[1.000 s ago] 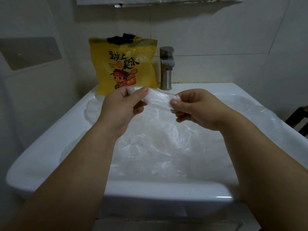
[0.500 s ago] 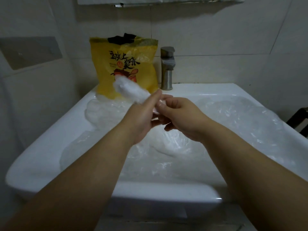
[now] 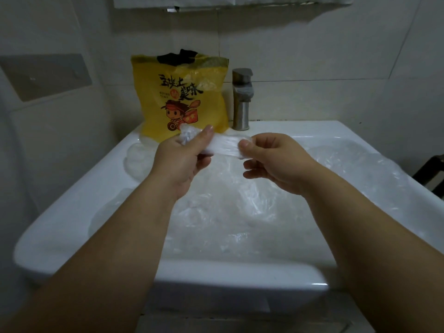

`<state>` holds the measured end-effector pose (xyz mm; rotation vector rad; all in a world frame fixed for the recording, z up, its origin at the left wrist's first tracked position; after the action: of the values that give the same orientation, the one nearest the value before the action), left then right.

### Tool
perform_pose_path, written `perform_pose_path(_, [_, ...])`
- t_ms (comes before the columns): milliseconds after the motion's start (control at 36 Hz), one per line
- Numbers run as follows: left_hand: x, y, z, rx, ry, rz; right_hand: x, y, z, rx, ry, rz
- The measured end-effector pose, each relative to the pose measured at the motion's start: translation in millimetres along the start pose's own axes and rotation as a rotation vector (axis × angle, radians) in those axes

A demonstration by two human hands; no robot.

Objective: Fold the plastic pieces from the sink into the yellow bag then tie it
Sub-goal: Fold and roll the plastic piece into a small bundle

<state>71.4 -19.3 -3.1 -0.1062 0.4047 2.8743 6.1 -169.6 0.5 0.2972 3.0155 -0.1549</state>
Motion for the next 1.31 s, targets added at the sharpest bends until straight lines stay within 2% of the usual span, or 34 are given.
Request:
perform_pose_path(167, [-1,2,1,0.02,0.028,-0.091,-2,-3,-5,-0.116,-0.089,0.095])
perform_pose_path(278, [1,2,1,-0.127,0.119,-0.108,-2,-12,-6,-0.109,-0.098,0.158])
perform_pose_path(417, [6,3,2,-0.198,0.208,-0.162,0,-16,-9,-0.039,-0.123,0.118])
perform_pose_path(528, [7,3,1,-0.268,0.198,-0.193,1,-12,-8,-0.012,-0.101,0.103])
perform_pose_path(778, [5,0,1,-0.371,0.247,-0.175,1,-15,-7,0.032,-0.141,0.115])
perform_pose_path(972, [5,-5,2,-0.498,0.354,-0.161,0,-17,-5,0.173,-0.184,0.141])
perform_pose_path(1306, [1,-6,-3,-0.846,0.491,-0.129,-3,-21,0,0.737,-0.324,0.186])
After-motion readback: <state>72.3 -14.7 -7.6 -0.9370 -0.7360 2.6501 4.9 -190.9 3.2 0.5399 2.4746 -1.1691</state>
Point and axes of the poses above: each hand's wrist, its own x-axis away from the middle knuckle, its own y-axis out of the palm, z = x × y, the point moved 2 cm from there along -x, towards the middle knuckle, and after that the axes turned 1 degree about z, right-handed, at the moved point
